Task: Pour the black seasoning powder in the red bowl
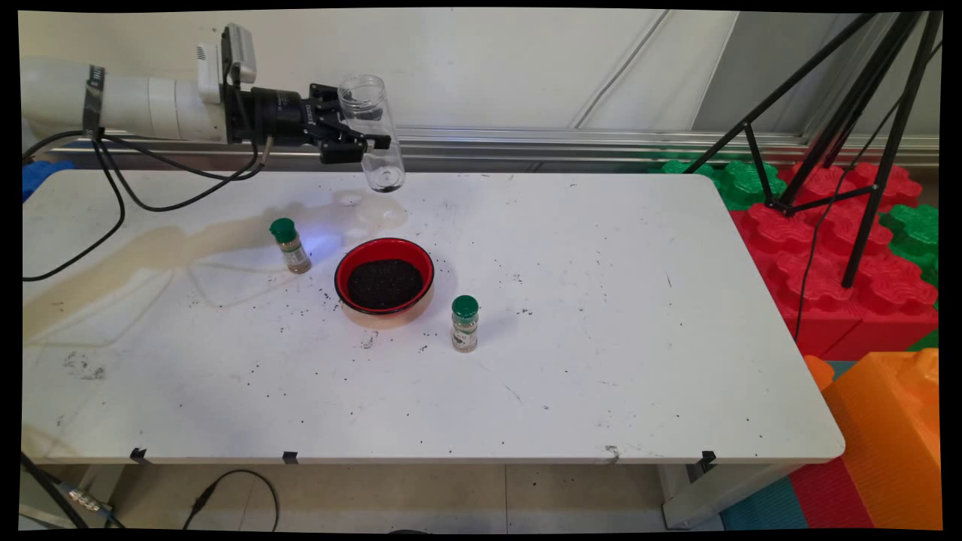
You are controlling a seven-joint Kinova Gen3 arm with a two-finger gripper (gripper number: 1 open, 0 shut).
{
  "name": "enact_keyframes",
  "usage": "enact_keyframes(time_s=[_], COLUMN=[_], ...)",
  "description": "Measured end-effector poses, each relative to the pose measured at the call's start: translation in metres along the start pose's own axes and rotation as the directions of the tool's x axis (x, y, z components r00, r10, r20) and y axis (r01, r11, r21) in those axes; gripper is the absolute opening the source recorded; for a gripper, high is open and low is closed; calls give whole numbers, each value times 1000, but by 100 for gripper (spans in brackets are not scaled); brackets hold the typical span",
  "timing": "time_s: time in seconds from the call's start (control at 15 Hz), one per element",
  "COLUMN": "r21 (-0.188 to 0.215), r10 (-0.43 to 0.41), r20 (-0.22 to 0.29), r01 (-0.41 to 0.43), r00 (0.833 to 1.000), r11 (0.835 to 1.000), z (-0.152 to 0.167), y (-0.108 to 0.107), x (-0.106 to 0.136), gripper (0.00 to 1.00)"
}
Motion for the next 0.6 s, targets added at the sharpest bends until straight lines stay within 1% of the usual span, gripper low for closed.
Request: enact_keyframes(time_s=[0.33,0.6], r21=[40,58], r10=[-74,-116], r20=[54,79], r01=[71,112], r00=[996,990], r11=[997,992], z=[8,16], y=[-4,-4], x=[-8,-16], gripper=[0,0])
